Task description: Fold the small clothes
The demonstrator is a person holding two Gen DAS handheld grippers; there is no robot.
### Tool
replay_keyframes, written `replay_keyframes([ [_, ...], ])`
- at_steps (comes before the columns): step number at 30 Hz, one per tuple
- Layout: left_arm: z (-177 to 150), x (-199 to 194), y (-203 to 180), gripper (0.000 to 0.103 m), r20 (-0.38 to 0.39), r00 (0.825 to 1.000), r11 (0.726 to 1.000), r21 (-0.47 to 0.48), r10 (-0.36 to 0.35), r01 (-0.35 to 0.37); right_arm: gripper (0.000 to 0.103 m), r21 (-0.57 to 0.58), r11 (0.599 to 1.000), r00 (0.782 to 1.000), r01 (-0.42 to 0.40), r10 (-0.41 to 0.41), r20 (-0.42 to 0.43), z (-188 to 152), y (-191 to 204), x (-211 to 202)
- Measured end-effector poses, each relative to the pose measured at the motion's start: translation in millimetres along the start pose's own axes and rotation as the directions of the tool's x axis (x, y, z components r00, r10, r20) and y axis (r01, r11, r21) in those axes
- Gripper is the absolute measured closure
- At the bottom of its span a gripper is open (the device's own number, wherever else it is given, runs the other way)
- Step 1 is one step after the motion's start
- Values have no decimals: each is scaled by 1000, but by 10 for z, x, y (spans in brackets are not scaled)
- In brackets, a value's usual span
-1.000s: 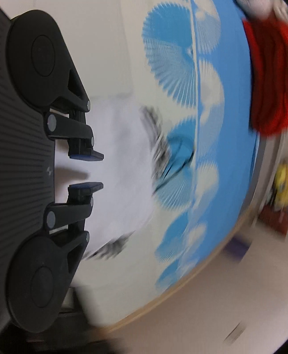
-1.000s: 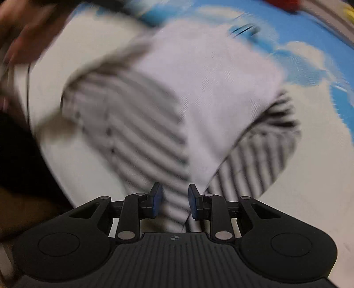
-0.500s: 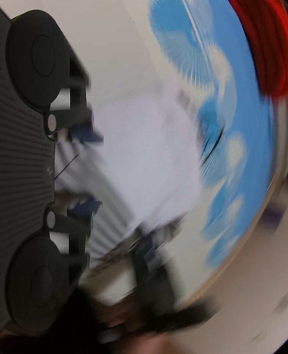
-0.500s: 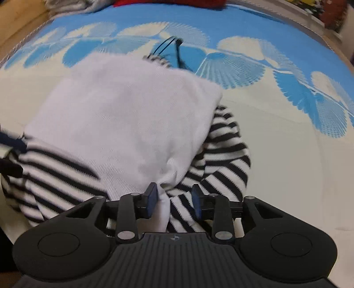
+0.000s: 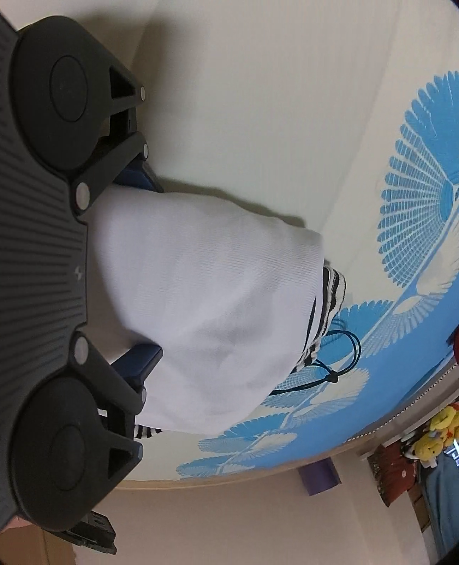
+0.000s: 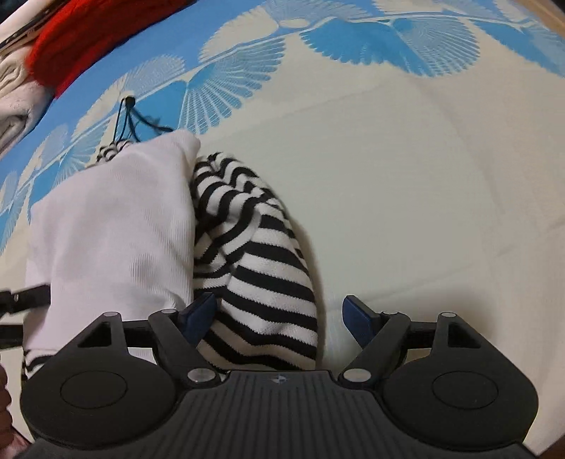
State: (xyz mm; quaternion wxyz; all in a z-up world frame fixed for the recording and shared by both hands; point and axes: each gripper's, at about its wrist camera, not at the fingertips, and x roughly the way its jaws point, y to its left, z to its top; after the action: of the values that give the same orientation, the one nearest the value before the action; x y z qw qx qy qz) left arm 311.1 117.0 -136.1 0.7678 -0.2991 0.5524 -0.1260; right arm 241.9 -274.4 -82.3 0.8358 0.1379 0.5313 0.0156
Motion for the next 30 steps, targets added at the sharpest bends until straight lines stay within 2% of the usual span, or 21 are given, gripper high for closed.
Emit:
replay_keyframes([
  [1, 2, 7, -10, 14, 7, 1000, 1000, 5, -2, 2, 28, -21, 1000, 1000, -2, 2, 7, 13, 23, 24],
  [2, 4, 11, -21, 18, 16, 1000, 1000, 8, -5, 5, 49, -47, 999, 1000, -10, 11, 25, 21, 60, 21],
  [3, -6, -8, -35, 21, 25, 1000, 1000, 8, -8, 8, 82, -64, 998, 999, -25, 28, 37, 30, 101, 13],
  [4, 9, -3, -51, 23, 33, 999, 1000, 2, -14, 14, 96, -70, 996, 997, -55, 58, 43, 60, 117, 6],
  [5, 23, -5, -70, 27, 40, 999, 1000, -3, -21, 22, 100, -67, 994, 995, -82, 86, 58, 97, 129, -1],
  [7, 51, 15, -133, 31, 54, 998, 999, -2, -43, 43, 100, -80, 993, 988, -90, 99, 120, 174, 176, -47],
  [10, 78, 70, -272, 32, 61, 996, 998, 21, -64, 63, 100, -6, 996, 967, -89, 88, 239, 327, 111, -150],
  [11, 85, 86, -326, 31, 61, 997, 998, 40, -46, 44, 100, 14, 998, 960, -63, 56, 275, 370, 90, -171],
  [12, 80, 82, -374, 28, 69, 998, 998, 62, -16, 12, 94, 18, 1000, 954, -20, 13, 299, 405, 86, -179],
  [14, 78, 34, -479, 27, 92, 995, 992, 115, 44, -54, 89, 29, 999, 950, 34, -42, 310, 444, 66, -212],
  [16, 66, -46, -610, 27, 105, 991, 978, 178, 88, -106, 84, 43, 998, 942, 45, -57, 330, 447, 48, -290],
  [18, 37, -143, -714, 27, 137, 982, 958, 236, 131, -161, 70, 48, 997, 920, 64, -77, 384, 424, 51, -446],
  [19, 14, -199, -762, 27, 167, 975, 945, 264, 150, -190, 67, 41, 997, 910, 68, -79, 408, 427, 56, -516],
  [21, -20, -286, -848, 26, 226, 961, 924, 308, 160, -227, 56, -14, 997, 892, 75, -61, 448, 370, 129, -692],
  [22, -23, -314, -902, 25, 249, 955, 916, 323, 161, -239, 55, -52, 996, 889, 67, -35, 456, 331, 185, -752],
  [25, -89, -439, -1027, 25, 308, 938, 892, 363, 159, -270, 53, -170, 985, 908, -1, 72, 413, 239, 344, -799],
  [27, -166, -471, -1116, 25, 319, 937, 869, 414, 142, -273, 53, -261, 965, 924, -33, 129, 360, 157, 470, -756],
  [28, -219, -479, -1156, 25, 319, 938, 852, 446, 135, -274, 53, -303, 952, 931, -43, 148, 333, 114, 531, -730],
  [30, -346, -443, -1266, 26, 315, 940, 796, 532, 131, -290, 53, -356, 933, 948, -57, 162, 275, 46, 629, -656],
])
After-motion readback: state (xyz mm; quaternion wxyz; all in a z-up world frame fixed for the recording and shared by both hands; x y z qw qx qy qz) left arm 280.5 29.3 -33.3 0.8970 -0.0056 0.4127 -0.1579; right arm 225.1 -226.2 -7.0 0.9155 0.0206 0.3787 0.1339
